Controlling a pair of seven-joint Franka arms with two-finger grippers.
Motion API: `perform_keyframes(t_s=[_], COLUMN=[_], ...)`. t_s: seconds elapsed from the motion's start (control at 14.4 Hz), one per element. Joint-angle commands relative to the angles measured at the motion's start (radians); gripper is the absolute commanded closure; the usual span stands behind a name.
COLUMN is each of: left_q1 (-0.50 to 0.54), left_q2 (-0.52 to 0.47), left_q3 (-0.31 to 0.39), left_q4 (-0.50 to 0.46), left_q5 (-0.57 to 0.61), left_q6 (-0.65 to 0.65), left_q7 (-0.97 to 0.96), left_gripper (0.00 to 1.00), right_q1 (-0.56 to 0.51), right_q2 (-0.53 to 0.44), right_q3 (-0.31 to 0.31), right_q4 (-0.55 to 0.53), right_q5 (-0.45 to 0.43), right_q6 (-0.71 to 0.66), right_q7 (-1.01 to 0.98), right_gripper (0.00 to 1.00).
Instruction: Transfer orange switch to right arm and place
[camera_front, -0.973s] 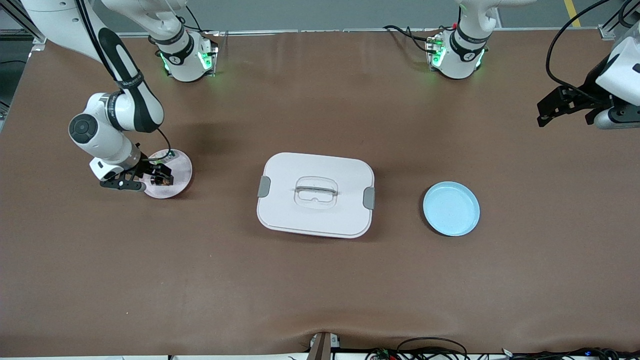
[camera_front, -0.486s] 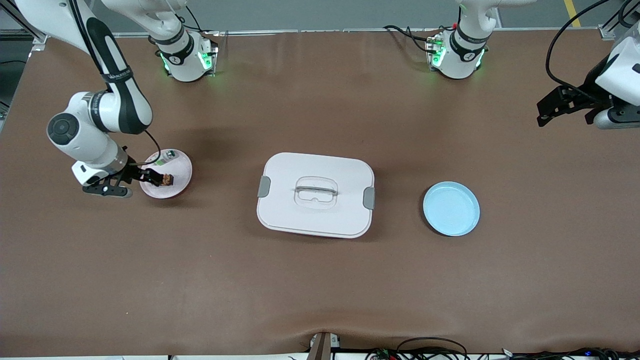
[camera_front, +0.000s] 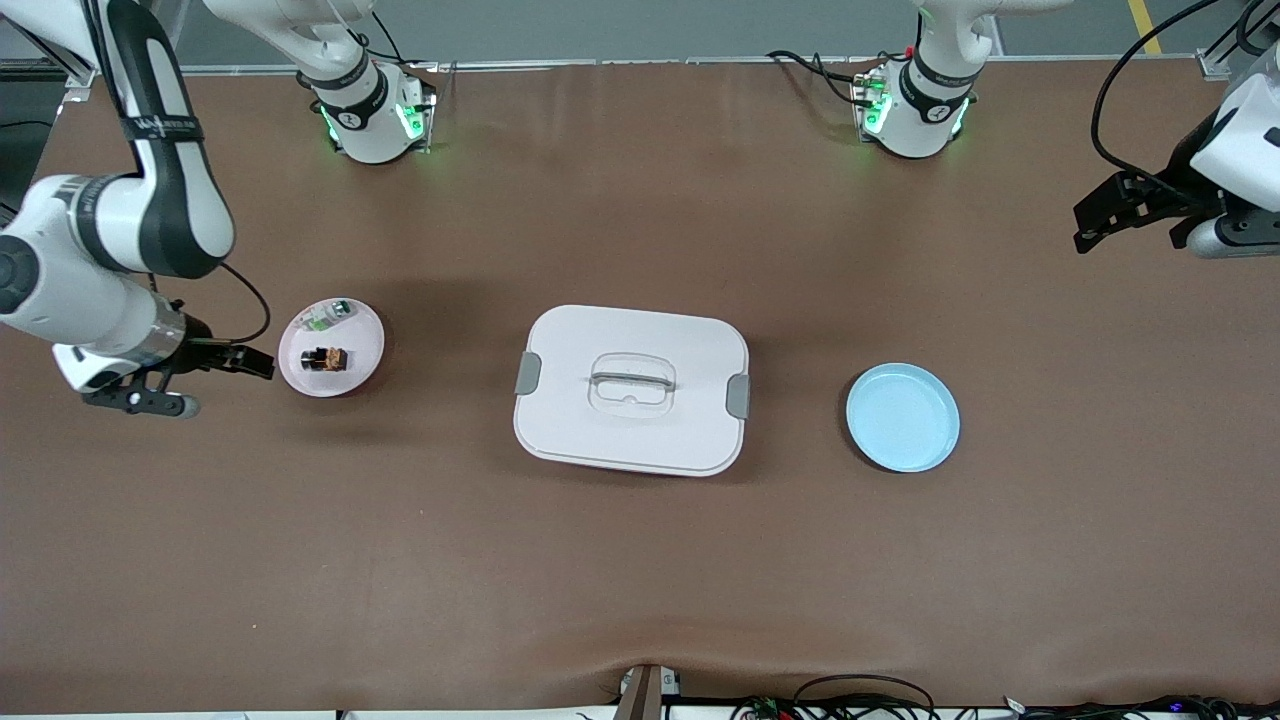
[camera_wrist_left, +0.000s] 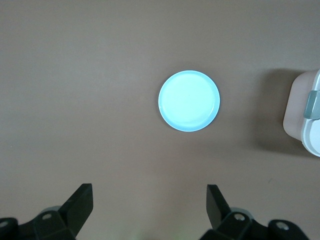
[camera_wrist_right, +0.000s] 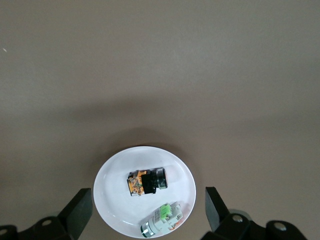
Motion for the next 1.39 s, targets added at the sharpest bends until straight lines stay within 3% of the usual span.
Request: perform_keyframes(t_s=[0.0, 0.28, 0.97, 1.32], left_q1=[0.003, 0.003, 0.005, 0.006], left_q2=[0.0, 0.0, -0.006, -0.011], left_q3=[-0.005, -0.005, -0.005, -0.005], left_q4=[-0.001, -0.001, 0.0, 0.0], left_q5=[-0.017, -0.017, -0.017, -0.017], left_q6=[0.003, 0.003, -0.001, -0.009], left_q7=[-0.007, -0.005, -0.002, -0.003], left_gripper=[0.0, 0.0, 0.0, 0.0], right_q1=[-0.009, -0.009, -0.003, -0.032], right_q2=[-0.006, -0.063, -0.288, -0.324], right_q3=[0.015, 0.017, 0.017, 0.021], right_q4=[0.063, 0.206, 0.201, 0.211], right_q5=[0.01, 0.01, 0.01, 0.006], right_q6=[-0.079, -0.28, -0.429, -0.471], right_q7=[0.013, 0.013, -0.002, -0.01], right_gripper=[0.0, 0.0, 0.0, 0.0])
